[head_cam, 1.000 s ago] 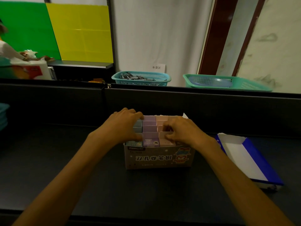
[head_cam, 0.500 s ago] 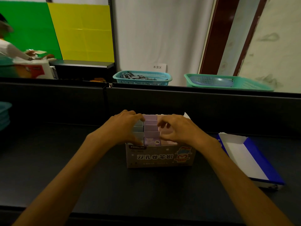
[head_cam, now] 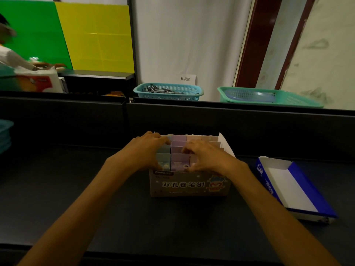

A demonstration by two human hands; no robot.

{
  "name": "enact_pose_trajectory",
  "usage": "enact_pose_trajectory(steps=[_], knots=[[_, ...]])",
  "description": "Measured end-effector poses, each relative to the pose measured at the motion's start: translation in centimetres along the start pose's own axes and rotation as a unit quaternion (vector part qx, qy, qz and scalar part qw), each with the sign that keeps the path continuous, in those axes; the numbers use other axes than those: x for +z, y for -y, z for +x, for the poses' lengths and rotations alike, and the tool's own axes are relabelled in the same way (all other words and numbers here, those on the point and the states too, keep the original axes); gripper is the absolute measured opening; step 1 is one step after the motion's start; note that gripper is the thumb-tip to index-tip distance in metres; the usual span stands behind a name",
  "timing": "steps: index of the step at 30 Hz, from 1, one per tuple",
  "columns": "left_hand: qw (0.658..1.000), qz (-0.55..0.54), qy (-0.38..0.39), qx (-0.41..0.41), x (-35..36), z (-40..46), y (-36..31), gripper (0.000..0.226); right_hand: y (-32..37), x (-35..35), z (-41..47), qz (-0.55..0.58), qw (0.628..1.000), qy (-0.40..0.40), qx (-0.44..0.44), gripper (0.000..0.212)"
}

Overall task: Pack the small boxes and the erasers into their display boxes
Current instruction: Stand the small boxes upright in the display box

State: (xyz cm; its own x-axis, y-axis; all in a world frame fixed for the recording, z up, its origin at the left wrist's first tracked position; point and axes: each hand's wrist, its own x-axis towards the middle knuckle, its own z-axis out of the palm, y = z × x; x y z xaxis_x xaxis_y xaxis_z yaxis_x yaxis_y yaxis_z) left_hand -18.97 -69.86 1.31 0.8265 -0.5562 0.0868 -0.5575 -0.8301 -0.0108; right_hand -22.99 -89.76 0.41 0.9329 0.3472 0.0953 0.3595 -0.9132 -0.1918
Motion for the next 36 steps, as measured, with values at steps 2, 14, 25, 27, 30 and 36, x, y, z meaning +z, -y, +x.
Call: enact_pose_trajectory(steps=[2, 14, 25, 27, 30, 36], knots=[[1.000, -0.022, -0.004, 0.001, 0.1, -0.1, 0.2, 0.078, -0.1, -0.3, -0.2, 0.007, 1.000, -0.003, 0.004, 0.046], [0.995, 0.003, -0.074, -0.061, -1.8, -2.4, 1.5, 0.066, -0.6, -2.4, -2.0, -0.072, 0.988, -0.095, 0.095, 0.056], [0.989, 0.031, -0.062, -0.131, -1.2, -6.9, 5.8, 0.067, 5.0, 0.0, 2.1, -0.072, 0.991, -0.114, 0.020, 0.057], [0.988, 0.037, -0.054, -0.141, -0.8, -8.2, 7.4, 0.068, 6.9, 0.3, 2.8, -0.069, 0.990, -0.121, 0.008, 0.058], [0.985, 0.037, -0.048, -0.160, -0.5, -10.6, 10.3, 0.068, 10.6, 0.9, 3.9, -0.059, 0.990, -0.126, -0.007, 0.058], [0.982, 0.031, -0.038, -0.184, -0.2, -17.5, 17.6, 0.068, 19.9, 3.8, 6.6, -0.038, 0.993, -0.112, -0.026, 0.058]])
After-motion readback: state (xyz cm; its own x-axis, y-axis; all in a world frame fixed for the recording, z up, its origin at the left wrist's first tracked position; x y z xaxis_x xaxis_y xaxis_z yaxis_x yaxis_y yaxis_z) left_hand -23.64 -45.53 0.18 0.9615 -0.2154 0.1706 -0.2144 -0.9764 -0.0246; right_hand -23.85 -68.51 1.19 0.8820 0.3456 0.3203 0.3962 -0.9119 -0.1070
